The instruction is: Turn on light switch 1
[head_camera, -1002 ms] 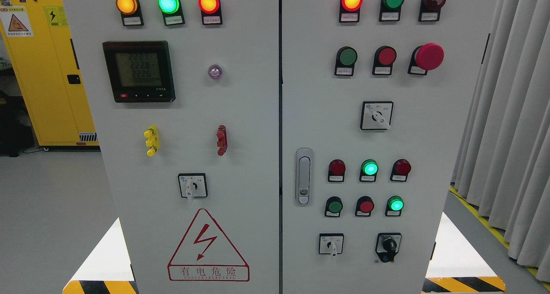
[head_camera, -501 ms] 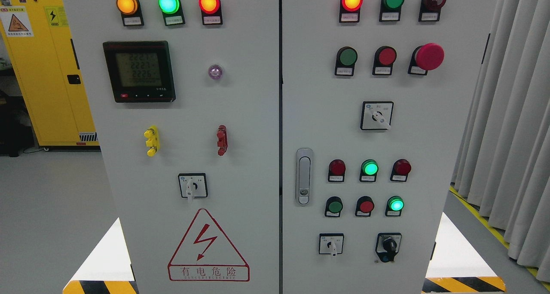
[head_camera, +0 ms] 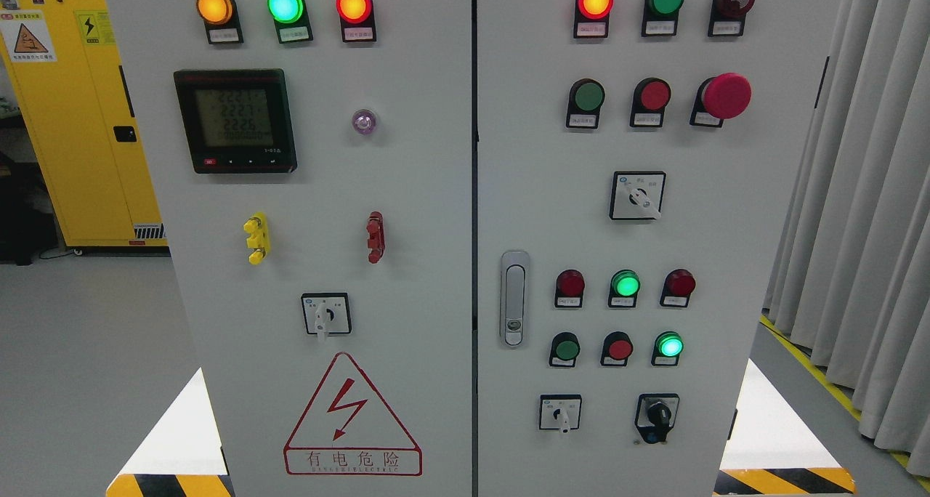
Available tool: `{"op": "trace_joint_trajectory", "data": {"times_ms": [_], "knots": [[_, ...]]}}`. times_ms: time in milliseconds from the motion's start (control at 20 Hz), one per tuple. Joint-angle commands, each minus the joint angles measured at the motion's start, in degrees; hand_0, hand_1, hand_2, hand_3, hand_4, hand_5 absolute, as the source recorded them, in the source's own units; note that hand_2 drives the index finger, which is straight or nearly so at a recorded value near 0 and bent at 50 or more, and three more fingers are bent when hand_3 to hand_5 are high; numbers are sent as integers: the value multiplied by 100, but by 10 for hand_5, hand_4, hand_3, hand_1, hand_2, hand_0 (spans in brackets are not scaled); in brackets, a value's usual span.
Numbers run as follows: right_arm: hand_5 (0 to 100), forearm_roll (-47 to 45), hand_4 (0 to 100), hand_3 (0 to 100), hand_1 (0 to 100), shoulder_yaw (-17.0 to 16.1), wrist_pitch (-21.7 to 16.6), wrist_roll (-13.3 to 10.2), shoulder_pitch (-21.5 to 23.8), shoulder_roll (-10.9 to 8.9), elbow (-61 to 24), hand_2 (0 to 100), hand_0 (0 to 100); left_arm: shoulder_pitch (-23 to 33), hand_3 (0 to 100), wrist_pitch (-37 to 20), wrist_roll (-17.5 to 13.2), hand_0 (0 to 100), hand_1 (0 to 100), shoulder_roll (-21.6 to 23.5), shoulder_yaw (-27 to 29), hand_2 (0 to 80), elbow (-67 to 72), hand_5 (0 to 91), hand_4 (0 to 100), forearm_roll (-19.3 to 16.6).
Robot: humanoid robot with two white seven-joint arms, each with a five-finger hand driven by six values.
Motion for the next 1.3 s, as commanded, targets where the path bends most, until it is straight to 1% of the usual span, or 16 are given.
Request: {"op": "trace_joint_trajectory", "data": {"times_ms": [0, 50, 100, 150, 251, 301, 351, 401, 551, 652, 702, 752, 852, 1002, 1103, 1253], "knots": [[0, 0, 0, 0, 500, 0, 2, 5, 0, 0, 0, 40, 0, 232, 483, -5, -37, 353, 382, 236, 280, 241, -3224, 365, 576, -8], [0, 0, 0, 0, 500, 0, 2, 5, 0, 0, 0, 40, 0, 233, 491, -5, -29, 351, 395, 227, 306, 248, -3374, 379, 591, -8], [0, 0, 0, 0, 500, 0, 2, 5, 0, 0, 0, 40, 0, 224, 527, -5, -29, 334, 450, 227, 306, 286, -3497, 458, 643, -8], [0, 0, 0, 0, 500, 0, 2, 5, 0, 0, 0, 40, 0, 224, 547, -5, -29, 317, 469, 236, 306, 303, -3612, 509, 679, -8], [0, 0, 0, 0, 500, 0, 2, -4, 0, 0, 0, 40, 0, 215, 608, -5, -20, 281, 519, 201, 350, 320, -3901, 716, 774, -8], [0, 0, 0, 0, 500, 0, 2, 5, 0, 0, 0, 40, 0, 206, 617, -5, -20, 265, 529, 183, 402, 328, -4059, 733, 778, -8], [0, 0, 0, 0, 500, 0, 2, 5, 0, 0, 0, 40, 0, 198, 670, -5, -11, 243, 552, 183, 420, 375, -4200, 816, 823, 1], [0, 0, 0, 0, 500, 0, 2, -4, 0, 0, 0, 40, 0, 180, 698, -5, 6, 219, 566, 174, 438, 407, -4367, 823, 845, 1], [0, 0, 0, 0, 500, 0, 2, 5, 0, 0, 0, 40, 0, 110, 728, -5, 68, 181, 586, 148, 499, 434, -4789, 834, 851, 10], [0, 0, 0, 0, 500, 0, 2, 5, 0, 0, 0, 40, 0, -100, 737, 21, 120, 163, 604, 166, 508, 437, -4957, 830, 849, 10], [0, 0, 0, 0, 500, 0, 2, 5, 0, 0, 0, 40, 0, -171, 749, 47, 199, 150, 617, 183, 500, 445, -5027, 829, 854, 10], [0, 0, 0, 0, 500, 0, 2, 5, 0, 0, 0, 40, 0, -241, 763, 56, 296, 135, 627, 192, 482, 473, -5080, 829, 854, 19], [0, 0, 0, 0, 500, 0, 2, 5, 0, 0, 0, 40, 0, -443, 770, 74, 437, 125, 629, 166, 438, 498, -5142, 834, 856, 19], [0, 0, 0, 0, 500, 0, 2, 5, 0, 0, 0, 40, 0, -479, 768, 135, 455, 115, 632, 148, 342, 529, -5317, 839, 860, 19], [0, 0, 0, 0, 500, 0, 2, 5, 0, 0, 0, 40, 0, -567, 787, 319, 481, 113, 629, 61, 271, 535, -5458, 835, 860, 19], [0, 0, 0, 0, 500, 0, 2, 5, 0, 0, 0, 40, 0, -900, 826, 819, 621, 108, 626, -150, 227, 571, -5607, 857, 859, 1]]}}
